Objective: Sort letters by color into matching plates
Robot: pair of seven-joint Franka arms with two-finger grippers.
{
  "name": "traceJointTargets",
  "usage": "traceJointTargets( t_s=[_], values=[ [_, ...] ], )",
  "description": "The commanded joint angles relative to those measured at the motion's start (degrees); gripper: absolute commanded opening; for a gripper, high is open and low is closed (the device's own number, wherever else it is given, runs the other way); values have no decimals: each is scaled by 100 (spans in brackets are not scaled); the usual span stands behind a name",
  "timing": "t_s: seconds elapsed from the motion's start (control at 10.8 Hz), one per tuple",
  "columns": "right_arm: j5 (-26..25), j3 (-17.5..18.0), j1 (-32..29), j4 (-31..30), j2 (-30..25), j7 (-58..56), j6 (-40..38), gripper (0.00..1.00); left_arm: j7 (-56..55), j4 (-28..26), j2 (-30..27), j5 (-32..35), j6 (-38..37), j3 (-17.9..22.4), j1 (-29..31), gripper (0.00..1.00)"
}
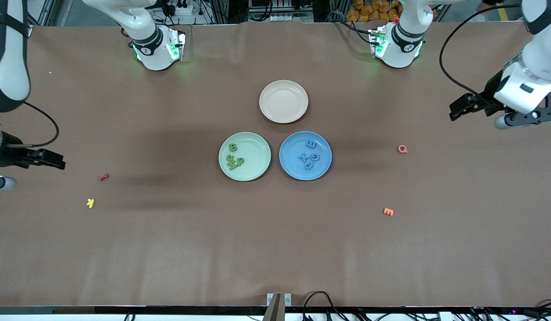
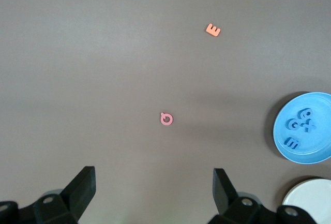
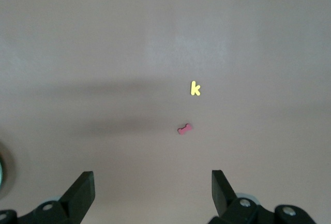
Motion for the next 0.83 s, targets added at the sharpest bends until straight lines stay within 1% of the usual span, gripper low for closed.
traceJointTargets(
  t_s=[0.0,0.19,0.46,0.65,0.74],
  values=[
    [99,-90,172,607,-88,-52,-417,100,177,140,13,-146,-184,130,-103,100],
    [72,-108,269,1047,-97,-52,-742,100,168,148,13,-146,-236,130,-112,100],
    [98,-344,620,1031,-535,97,-752,100,168,288,13,-146,-351,130,-130,100],
    [99,-337,665,603,-904,168,-630,100,168,394,21,-146,-438,130,-130,100],
    [99,-328,726,279,-1097,264,-447,100,159,403,21,-146,-439,130,-130,100]
  ],
)
